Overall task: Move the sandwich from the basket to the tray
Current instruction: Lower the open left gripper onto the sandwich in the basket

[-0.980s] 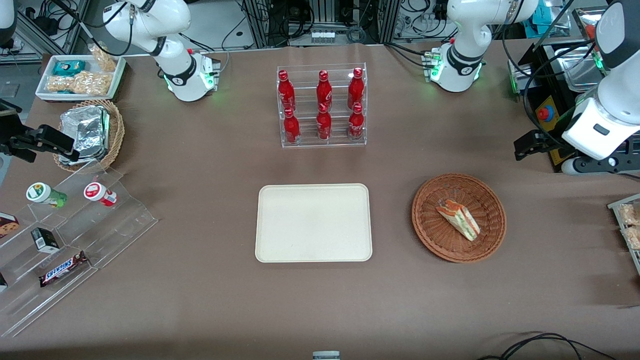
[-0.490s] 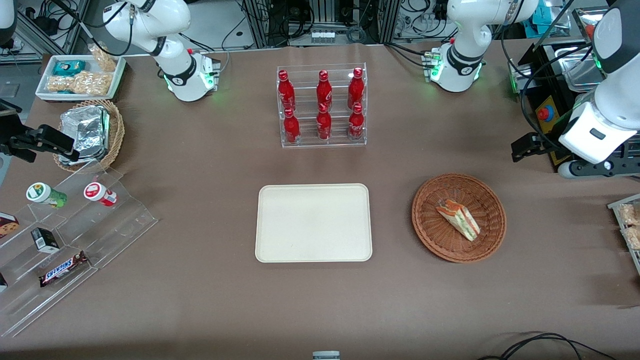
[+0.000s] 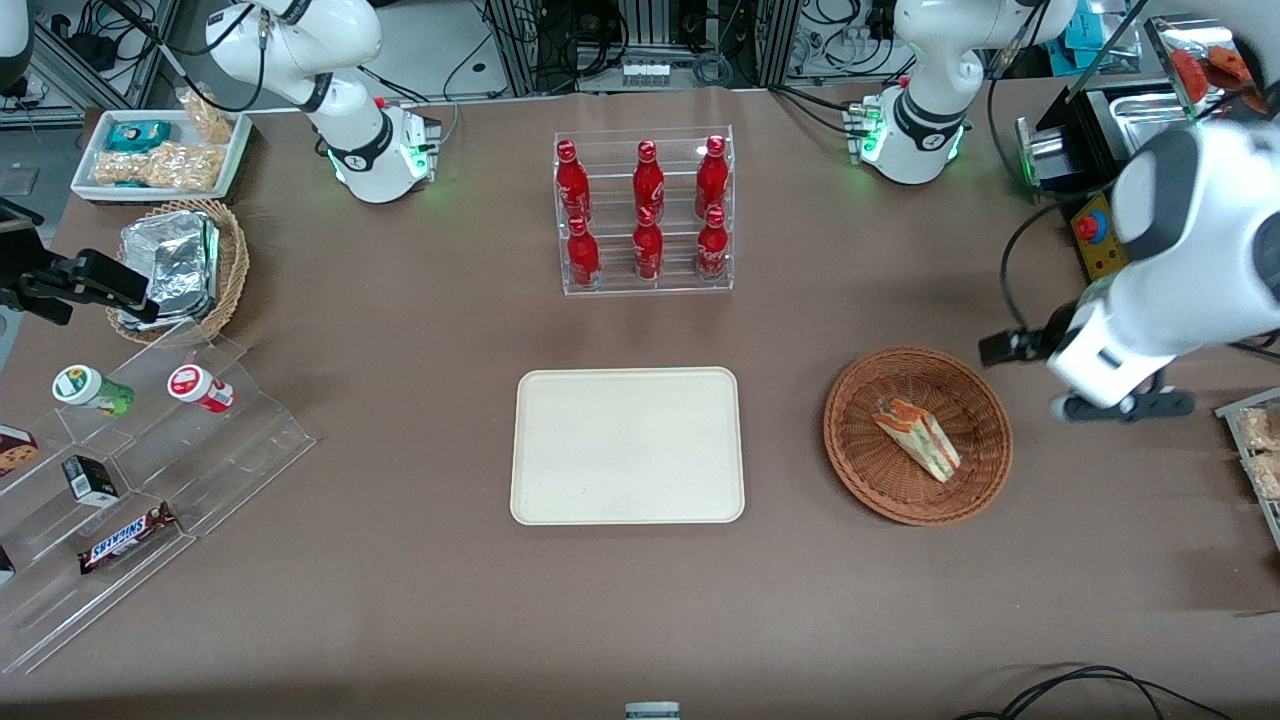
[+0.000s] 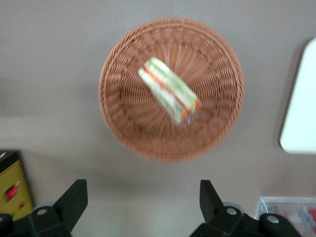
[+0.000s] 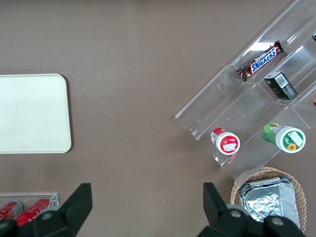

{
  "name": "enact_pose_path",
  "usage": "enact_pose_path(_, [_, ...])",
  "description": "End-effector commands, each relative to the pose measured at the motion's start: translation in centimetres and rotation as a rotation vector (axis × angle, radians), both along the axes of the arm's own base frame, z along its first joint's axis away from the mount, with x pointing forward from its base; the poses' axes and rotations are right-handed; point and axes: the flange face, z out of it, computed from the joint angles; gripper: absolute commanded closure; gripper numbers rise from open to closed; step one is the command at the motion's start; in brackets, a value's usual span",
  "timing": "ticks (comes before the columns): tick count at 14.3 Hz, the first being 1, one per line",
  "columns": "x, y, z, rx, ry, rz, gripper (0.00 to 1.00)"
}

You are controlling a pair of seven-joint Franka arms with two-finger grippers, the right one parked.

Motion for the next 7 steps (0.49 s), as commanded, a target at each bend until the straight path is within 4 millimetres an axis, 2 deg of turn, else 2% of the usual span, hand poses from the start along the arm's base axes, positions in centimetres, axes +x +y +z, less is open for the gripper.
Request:
enact_pose_path(1, [-1.2,-1.7,-4.8,0.013,-0.046,0.076,0.0])
enact_pose_path(4, [-2.3,-3.1,-9.2,0.011,-0.133,0.216,0.0])
enact_pose_path(6, [-2.5,-4.7,-11.3,0.017,-0.154,0.405,0.0])
enact_pose_path(7, [-2.1,-4.8,-12.3,0.03,-0.143,0.547,0.0])
